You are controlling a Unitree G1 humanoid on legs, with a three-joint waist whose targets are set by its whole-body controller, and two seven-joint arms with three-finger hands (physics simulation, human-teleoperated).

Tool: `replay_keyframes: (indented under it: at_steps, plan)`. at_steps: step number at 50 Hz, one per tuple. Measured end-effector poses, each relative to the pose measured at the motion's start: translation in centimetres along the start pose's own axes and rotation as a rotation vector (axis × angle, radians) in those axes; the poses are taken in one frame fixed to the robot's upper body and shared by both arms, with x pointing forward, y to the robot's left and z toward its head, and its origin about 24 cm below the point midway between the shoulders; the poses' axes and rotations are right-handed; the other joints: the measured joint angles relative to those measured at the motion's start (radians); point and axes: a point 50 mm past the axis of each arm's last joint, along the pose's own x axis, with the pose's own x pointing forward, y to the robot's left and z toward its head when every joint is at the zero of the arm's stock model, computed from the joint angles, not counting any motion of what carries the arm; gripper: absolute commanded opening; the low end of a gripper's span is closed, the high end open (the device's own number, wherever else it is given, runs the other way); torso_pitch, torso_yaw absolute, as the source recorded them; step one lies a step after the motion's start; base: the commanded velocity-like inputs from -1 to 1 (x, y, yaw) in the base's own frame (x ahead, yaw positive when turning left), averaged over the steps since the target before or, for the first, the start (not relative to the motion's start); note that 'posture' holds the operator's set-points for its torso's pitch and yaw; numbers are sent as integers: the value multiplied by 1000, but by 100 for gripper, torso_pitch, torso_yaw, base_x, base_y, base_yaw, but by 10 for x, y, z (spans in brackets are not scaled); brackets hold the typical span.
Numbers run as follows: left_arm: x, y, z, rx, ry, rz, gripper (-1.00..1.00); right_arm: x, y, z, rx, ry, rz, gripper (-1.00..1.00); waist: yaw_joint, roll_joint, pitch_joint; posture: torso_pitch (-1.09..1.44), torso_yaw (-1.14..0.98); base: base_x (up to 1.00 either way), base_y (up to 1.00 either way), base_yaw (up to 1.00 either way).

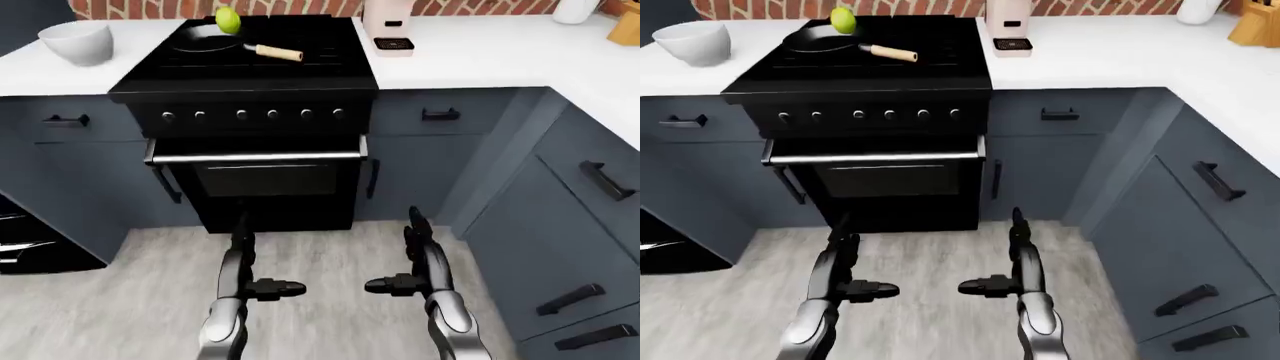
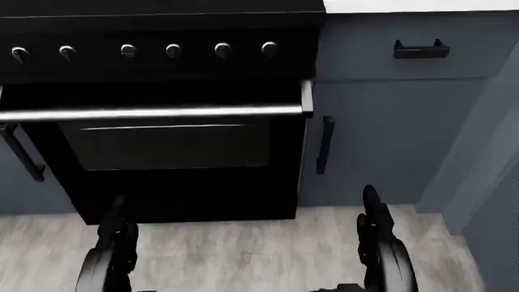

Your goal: Pick the lemon from the pan and place it in the bowl.

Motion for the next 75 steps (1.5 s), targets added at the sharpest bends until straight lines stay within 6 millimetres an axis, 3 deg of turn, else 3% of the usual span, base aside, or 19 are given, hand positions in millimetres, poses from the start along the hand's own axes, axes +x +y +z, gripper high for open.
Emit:
replay_keyframes:
  at_steps: [1, 3, 5, 7, 14, 24, 33, 41, 51, 59, 65, 70, 75]
  plan:
    - [1, 1, 4, 9, -19, 0, 100, 1, -1, 4, -10, -17, 0, 100, -1, -3, -9, 0, 0, 0, 0, 0]
    - [7, 4, 20, 26, -102, 8, 100, 6, -3, 24, -34, -104, -10, 100, 6, -3, -58, 0, 0, 0, 0, 0]
    - [7, 6, 25, 13, -129, 22, 100, 7, -5, 31, -40, -141, -23, 100, 8, -9, -39, 0, 0, 0, 0, 0]
    - [7, 9, 21, -6, -104, 39, 100, 4, -5, 28, -60, -134, -16, 100, 8, -9, -53, 0, 0, 0, 0, 0]
    - [6, 10, 29, -48, -111, 51, 100, 10, -6, 26, -31, -127, -66, 100, 8, -2, -59, 0, 0, 0, 0, 0]
    - [12, 34, 62, -4, -174, 83, 100, 17, -30, 71, -3, -213, -57, 100, 8, -6, -74, 0, 0, 0, 0, 0]
    - [18, 57, 98, 8, -269, 122, 100, 17, -48, 96, -32, -233, -52, 100, 8, -3, -67, 0, 0, 0, 0, 0]
    - [20, 79, 130, 28, -341, 177, 100, 18, -64, 131, -70, -302, -52, 100, 6, -2, -58, 0, 0, 0, 0, 0]
    - [8, 110, 187, 41, -476, 258, 100, 15, -83, 188, -115, -410, -55, 100, 6, -1, -52, 0, 0, 0, 0, 0]
    - [-1, 121, 211, 75, -566, 292, 100, 11, -96, 218, -125, -467, -78, 100, 6, 2, -40, 0, 0, 0, 0, 0]
    - [-17, 136, 241, 92, -698, 350, 100, 1, -102, 252, -167, -566, -82, 100, 5, 0, -35, 0, 0, 0, 0, 0]
    - [-22, 147, 250, 85, -712, 362, 100, -2, -106, 265, -191, -604, -81, 100, 8, 4, -38, 0, 0, 0, 0, 0]
    - [-17, 151, 243, 80, -669, 368, 100, 1, -108, 259, -195, -580, -74, 100, 7, 5, -33, 0, 0, 1, 0, 0]
